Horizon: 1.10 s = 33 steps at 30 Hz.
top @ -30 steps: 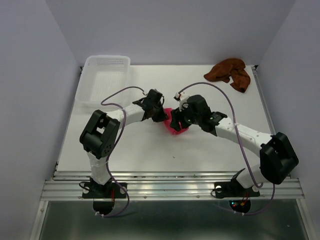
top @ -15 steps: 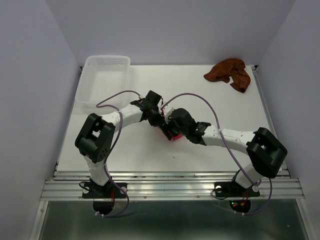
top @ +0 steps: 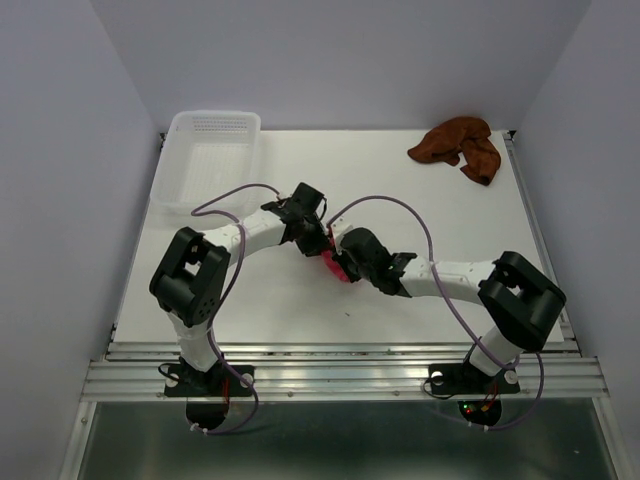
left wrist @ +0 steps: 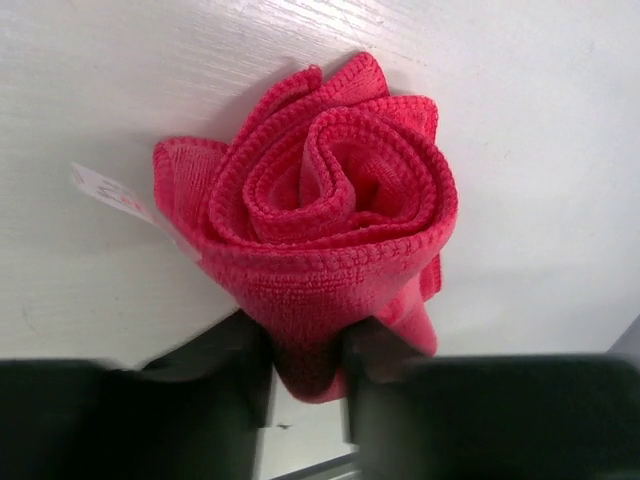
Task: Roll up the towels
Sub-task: Roll the towel
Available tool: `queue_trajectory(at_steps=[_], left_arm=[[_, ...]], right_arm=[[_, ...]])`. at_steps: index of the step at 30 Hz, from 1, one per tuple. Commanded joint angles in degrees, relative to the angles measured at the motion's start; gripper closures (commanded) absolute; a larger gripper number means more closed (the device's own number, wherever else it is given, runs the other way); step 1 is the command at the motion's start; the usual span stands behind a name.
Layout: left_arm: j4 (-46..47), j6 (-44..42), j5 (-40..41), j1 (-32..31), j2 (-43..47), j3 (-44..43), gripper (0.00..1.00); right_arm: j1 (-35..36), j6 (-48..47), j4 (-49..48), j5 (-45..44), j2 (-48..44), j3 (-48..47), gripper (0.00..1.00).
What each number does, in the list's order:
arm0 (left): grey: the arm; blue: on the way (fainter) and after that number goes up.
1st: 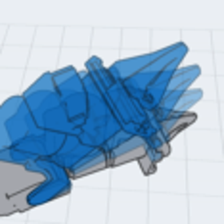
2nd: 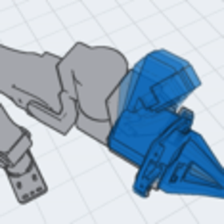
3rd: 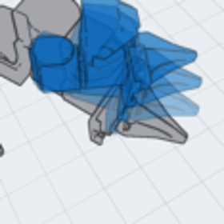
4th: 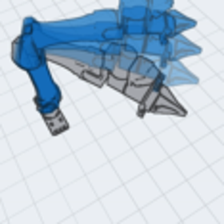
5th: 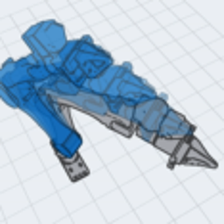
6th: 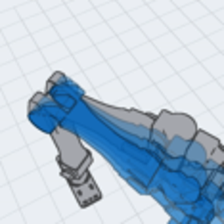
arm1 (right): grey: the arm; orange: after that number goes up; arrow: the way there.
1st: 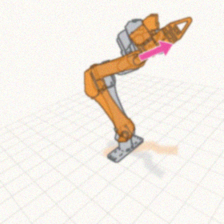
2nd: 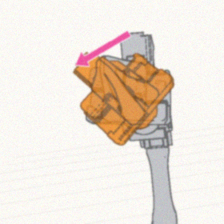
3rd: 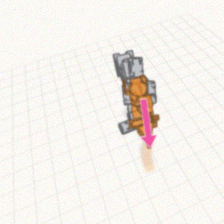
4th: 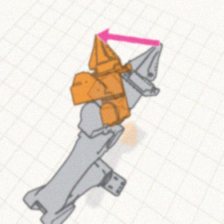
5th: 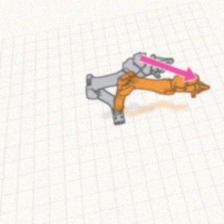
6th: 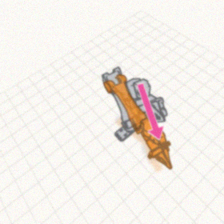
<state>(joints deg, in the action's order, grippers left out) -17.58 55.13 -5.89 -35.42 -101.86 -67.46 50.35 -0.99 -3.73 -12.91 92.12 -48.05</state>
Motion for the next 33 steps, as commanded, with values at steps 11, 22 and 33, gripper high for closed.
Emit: queue_trajectory(at_steps=[11, 22, 33], left_arm=[[3.3, -1.9, -0.6, -0.2, 8.8, 5.7, 0.01], [16.9, -6.4, -8.0, -1.0, 11.0, 9.6, 0.01], [26.1, -5.8, -14.2, -1.0, 5.1, 8.4, 0.01]], right_arm=[[-9.2, 15.7, 2.7, 19.5, -2.3, 0.7, 0.97], [-21.9, 22.8, 2.4, 40.7, 1.9, -0.5, 0.97], [-32.5, 31.1, -2.3, 60.6, 9.9, 0.1, 0.99]])
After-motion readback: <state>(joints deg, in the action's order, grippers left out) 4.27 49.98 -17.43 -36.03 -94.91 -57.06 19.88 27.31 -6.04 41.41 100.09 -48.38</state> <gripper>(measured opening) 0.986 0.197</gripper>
